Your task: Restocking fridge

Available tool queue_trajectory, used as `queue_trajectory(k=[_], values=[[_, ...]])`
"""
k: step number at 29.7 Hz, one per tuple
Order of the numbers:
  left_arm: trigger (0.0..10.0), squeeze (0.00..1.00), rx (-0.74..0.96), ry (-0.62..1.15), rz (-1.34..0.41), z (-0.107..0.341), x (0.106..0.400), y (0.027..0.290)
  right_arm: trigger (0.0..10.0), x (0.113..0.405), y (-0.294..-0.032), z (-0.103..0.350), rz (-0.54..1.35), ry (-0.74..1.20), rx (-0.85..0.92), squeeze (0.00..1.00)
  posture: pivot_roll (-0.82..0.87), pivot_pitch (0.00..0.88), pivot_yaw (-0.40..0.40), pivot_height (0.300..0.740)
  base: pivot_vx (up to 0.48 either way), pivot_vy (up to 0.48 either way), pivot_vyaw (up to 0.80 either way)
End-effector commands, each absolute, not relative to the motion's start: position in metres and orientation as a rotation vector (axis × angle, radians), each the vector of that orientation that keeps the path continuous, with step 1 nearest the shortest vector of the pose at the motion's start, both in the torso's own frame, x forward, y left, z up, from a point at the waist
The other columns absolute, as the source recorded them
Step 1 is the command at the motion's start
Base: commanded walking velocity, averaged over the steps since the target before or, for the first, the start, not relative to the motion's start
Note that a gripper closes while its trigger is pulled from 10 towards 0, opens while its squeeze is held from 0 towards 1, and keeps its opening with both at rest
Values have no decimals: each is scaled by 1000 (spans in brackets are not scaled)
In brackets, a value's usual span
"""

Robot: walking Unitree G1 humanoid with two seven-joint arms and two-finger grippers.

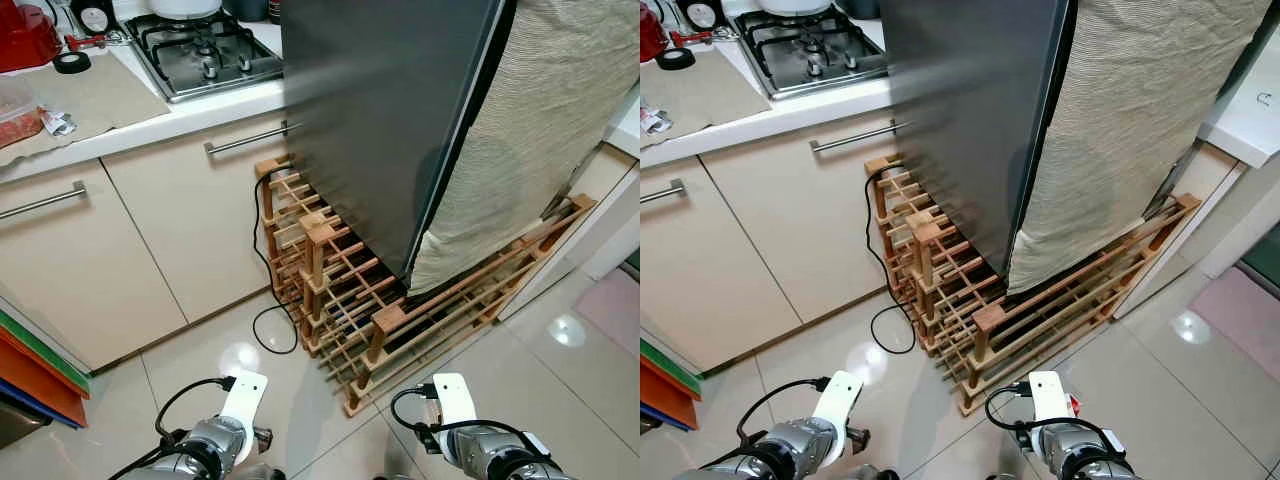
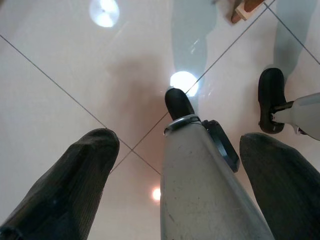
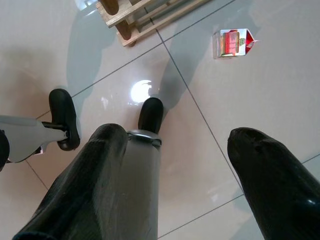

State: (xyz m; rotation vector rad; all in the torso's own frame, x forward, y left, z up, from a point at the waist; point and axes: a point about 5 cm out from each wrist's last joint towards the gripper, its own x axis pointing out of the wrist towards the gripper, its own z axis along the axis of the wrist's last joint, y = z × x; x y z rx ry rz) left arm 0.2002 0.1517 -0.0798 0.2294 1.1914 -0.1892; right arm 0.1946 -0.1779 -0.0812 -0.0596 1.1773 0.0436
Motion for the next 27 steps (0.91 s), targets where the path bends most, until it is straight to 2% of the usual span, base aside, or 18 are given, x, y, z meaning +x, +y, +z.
queue_trajectory(k=[1,27], values=[[10000,0,232,1182,-207,-78,204,149,10000,196,-181,-80,52,1173,-77,0,54,15,-10,740,0,0,0],[10000,0,253,1187,-226,-77,204,149,10000,193,-182,-82,53,1181,-80,0,50,18,-13,740,0,0,0]])
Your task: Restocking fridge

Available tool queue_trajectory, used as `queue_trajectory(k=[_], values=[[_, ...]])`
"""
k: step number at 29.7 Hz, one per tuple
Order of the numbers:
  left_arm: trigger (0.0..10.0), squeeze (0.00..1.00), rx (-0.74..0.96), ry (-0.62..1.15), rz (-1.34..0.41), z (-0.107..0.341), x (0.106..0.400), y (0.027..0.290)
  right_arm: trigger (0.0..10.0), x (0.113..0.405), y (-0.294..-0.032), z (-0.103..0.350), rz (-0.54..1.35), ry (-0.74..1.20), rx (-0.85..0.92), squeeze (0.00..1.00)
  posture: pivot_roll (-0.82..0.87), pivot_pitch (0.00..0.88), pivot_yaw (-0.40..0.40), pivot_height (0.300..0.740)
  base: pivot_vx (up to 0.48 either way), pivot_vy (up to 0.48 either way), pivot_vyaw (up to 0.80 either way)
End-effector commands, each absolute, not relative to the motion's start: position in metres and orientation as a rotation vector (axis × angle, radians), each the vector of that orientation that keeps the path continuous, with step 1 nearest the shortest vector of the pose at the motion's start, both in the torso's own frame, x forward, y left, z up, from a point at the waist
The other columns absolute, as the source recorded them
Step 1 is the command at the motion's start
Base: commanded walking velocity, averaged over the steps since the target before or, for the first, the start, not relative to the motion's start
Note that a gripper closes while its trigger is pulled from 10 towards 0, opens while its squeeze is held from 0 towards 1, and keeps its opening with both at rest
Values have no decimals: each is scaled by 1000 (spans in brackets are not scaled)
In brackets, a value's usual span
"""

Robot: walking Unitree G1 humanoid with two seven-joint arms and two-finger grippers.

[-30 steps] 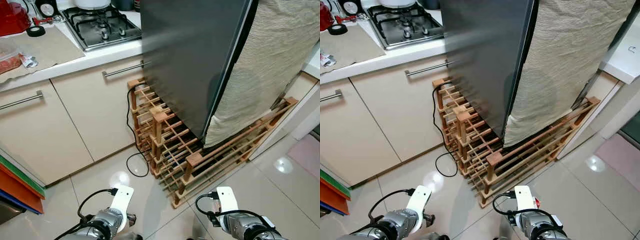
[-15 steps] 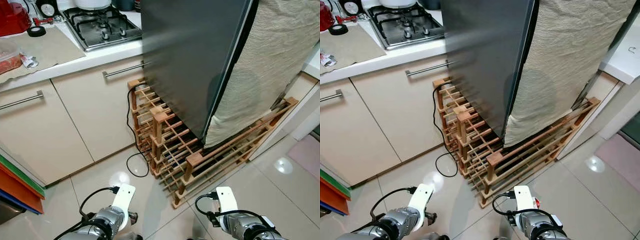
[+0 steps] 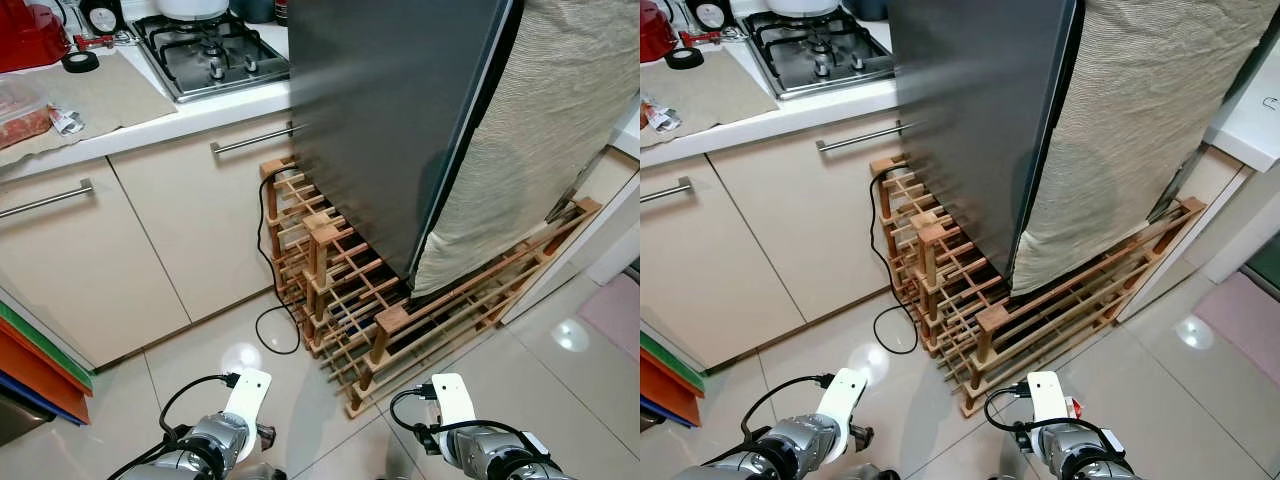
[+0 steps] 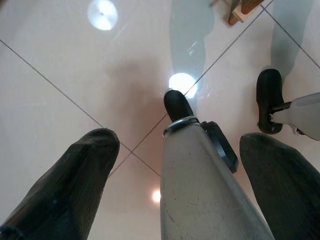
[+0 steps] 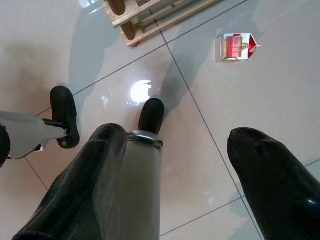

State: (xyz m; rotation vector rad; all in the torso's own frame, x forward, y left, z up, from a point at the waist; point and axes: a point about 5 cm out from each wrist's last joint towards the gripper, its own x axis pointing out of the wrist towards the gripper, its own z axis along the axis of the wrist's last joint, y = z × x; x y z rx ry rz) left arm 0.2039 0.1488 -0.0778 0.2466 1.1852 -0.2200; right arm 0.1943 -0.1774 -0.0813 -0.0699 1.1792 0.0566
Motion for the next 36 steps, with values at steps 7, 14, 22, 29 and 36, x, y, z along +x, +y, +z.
queue_trajectory(k=[7,14,22,29,36], values=[[10000,0,251,1189,-228,-78,203,148,10000,193,-182,-81,54,1182,-83,0,48,20,-13,740,0,0,0],[10000,0,239,1191,-224,-79,202,148,10000,193,-181,-81,68,1185,-73,0,45,22,-11,740,0,0,0],[10000,0,177,1192,-195,-78,203,146,10000,193,-181,-81,56,1184,-69,0,43,27,-9,740,0,0,0],[10000,0,143,1184,-216,-77,206,139,10000,193,-180,-82,34,1179,-17,0,45,23,-10,740,0,0,0],[10000,0,138,1156,-286,-73,211,117,10000,194,-179,-81,63,1158,-20,0,42,10,-13,740,0,0,0]])
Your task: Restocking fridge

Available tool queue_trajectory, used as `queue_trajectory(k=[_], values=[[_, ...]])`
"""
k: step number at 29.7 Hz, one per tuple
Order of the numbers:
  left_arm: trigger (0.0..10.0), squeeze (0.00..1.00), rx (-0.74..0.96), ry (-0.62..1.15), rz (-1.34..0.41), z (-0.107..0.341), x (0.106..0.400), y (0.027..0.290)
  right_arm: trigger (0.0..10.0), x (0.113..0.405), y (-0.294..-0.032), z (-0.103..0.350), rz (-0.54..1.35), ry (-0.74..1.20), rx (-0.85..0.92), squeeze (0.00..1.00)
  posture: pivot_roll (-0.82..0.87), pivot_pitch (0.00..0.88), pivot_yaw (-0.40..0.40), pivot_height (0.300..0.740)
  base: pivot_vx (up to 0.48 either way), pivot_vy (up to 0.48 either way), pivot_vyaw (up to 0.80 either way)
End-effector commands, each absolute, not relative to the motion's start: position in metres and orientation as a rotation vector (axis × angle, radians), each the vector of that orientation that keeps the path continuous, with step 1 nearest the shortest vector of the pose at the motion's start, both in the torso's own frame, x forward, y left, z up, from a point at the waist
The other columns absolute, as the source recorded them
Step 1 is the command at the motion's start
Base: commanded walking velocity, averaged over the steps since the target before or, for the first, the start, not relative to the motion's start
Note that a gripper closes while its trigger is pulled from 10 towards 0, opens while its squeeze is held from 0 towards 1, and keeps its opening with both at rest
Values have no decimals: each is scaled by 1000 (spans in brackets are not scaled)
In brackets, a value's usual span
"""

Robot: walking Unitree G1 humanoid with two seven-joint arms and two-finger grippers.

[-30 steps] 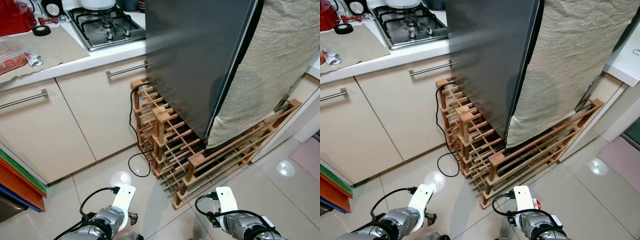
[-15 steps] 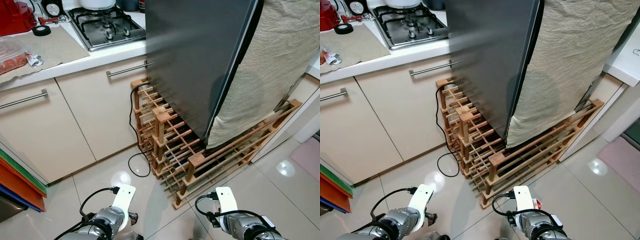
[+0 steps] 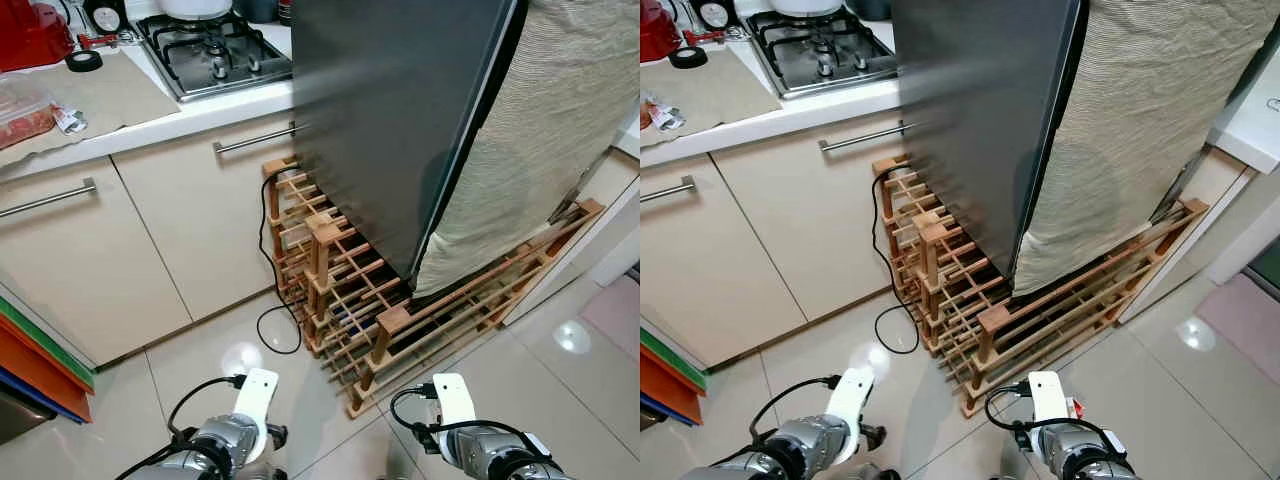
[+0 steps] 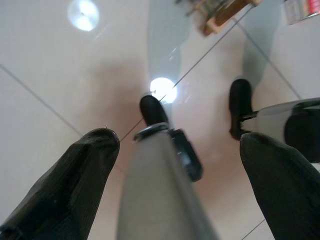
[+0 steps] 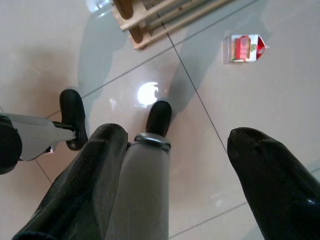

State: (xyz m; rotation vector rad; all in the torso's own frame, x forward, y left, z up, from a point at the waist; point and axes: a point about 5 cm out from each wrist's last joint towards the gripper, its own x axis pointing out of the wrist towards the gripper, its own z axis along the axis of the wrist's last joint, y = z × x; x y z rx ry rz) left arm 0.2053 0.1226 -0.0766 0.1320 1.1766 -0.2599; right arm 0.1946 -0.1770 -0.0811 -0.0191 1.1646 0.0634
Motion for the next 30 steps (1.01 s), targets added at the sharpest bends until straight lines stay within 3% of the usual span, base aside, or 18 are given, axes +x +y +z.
queue_trajectory(k=[1,6,30], values=[[10000,0,137,1152,-296,-72,212,114,10000,194,-179,-82,64,1157,-19,0,42,10,-13,740,0,0,0],[10000,0,120,1147,-342,-70,213,102,10000,193,-177,-82,84,1153,-21,0,40,0,-3,740,0,0,0],[10000,0,149,1136,-368,-69,215,97,10000,192,-177,-83,90,1152,-20,0,33,0,-2,740,0,0,0]])
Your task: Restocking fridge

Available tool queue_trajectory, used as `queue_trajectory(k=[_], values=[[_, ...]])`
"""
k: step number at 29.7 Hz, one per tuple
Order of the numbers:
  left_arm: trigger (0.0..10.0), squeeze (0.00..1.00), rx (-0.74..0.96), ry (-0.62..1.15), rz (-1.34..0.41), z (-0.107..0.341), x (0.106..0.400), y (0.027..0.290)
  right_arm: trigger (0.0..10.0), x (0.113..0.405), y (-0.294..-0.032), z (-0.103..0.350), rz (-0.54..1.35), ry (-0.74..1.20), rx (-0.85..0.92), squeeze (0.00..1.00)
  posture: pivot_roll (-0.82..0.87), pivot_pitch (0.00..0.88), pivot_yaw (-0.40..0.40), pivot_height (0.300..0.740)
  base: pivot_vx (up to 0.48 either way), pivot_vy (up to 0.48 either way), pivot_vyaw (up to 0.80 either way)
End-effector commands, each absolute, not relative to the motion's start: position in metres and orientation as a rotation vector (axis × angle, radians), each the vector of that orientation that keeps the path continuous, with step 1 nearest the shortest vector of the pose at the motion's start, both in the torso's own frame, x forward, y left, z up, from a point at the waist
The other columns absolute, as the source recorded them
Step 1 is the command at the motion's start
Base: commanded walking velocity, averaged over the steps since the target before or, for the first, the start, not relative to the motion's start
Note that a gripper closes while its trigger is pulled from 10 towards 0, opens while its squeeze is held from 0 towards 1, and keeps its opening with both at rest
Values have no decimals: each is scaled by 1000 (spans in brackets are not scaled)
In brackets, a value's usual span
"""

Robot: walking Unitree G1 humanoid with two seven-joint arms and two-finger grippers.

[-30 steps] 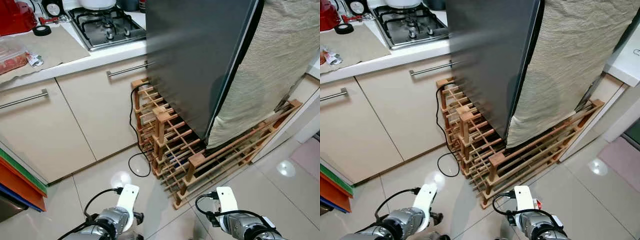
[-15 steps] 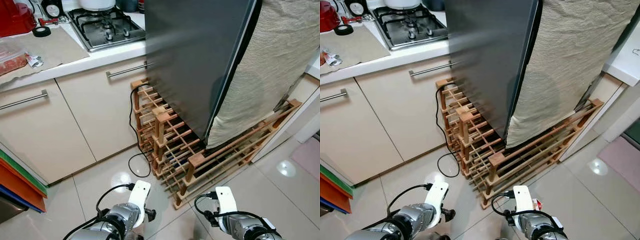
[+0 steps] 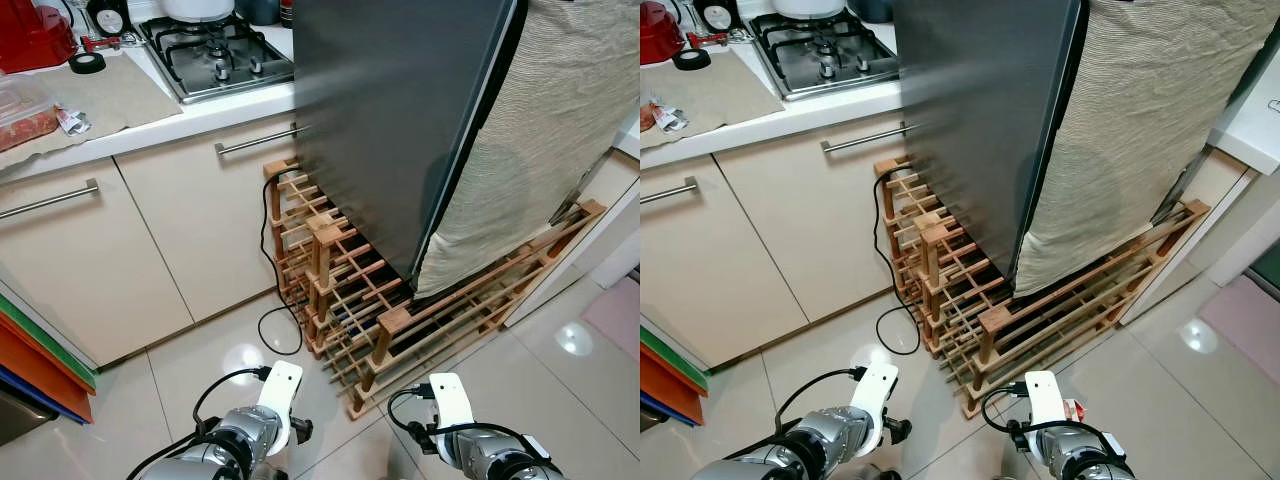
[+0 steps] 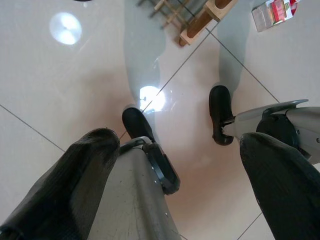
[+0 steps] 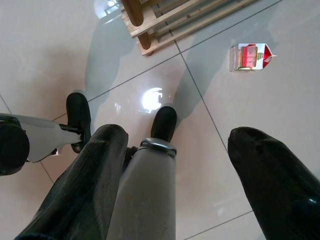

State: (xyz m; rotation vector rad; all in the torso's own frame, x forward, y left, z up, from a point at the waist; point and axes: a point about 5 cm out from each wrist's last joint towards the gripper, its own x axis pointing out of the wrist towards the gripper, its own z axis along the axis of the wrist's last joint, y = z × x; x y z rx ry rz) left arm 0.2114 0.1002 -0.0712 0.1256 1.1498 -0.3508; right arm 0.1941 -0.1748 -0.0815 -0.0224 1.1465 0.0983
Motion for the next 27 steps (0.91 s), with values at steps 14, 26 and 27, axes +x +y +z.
queue_trajectory(k=[14,26,27], values=[[10000,0,82,930,-435,-36,260,81,10000,203,-179,-76,86,1047,-53,0,34,32,-5,740,0,0,0],[10000,0,31,671,-519,13,307,65,10000,209,-179,-73,-17,956,13,0,16,0,17,740,0,0,0],[10000,0,27,635,-503,18,311,65,10000,210,-179,-73,-21,948,6,0,15,0,18,740,0,0,0]])
